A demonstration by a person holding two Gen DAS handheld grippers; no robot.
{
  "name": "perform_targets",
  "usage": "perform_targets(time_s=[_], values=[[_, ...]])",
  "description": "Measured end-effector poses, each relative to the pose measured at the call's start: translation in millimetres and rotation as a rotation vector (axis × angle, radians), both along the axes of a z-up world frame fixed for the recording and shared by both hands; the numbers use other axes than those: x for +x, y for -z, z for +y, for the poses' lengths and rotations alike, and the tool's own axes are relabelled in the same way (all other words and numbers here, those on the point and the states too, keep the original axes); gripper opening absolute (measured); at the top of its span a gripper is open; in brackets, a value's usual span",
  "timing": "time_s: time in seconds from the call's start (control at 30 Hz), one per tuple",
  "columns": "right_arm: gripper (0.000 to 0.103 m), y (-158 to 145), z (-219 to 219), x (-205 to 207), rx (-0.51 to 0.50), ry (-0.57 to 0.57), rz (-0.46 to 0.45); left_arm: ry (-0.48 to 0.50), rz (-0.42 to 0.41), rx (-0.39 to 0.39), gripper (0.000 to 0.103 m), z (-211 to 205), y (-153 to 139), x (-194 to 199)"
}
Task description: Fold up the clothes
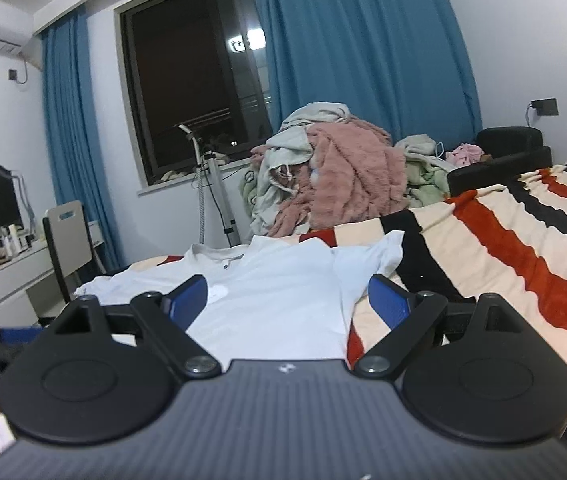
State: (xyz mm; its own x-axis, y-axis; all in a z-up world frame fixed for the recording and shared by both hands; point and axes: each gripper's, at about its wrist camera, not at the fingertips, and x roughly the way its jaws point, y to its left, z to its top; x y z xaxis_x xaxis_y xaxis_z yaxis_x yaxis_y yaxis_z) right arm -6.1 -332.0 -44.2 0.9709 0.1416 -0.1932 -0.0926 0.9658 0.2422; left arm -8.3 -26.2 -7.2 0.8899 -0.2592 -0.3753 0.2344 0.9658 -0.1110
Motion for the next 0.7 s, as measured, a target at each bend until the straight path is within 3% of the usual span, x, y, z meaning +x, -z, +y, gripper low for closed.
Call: perform_targets(time_s=[0.23, 0.7], values=[[0.089, 6, 14, 10, -0.020, -0.013, 0.033, -0.118, 0.021, -0.009, 0.103, 37, -7, -2], [0.089, 8, 26, 12, -0.057, -0.009, 0.050, -0.146, 0.011, -0.017, 0.103, 43, -5, -10]])
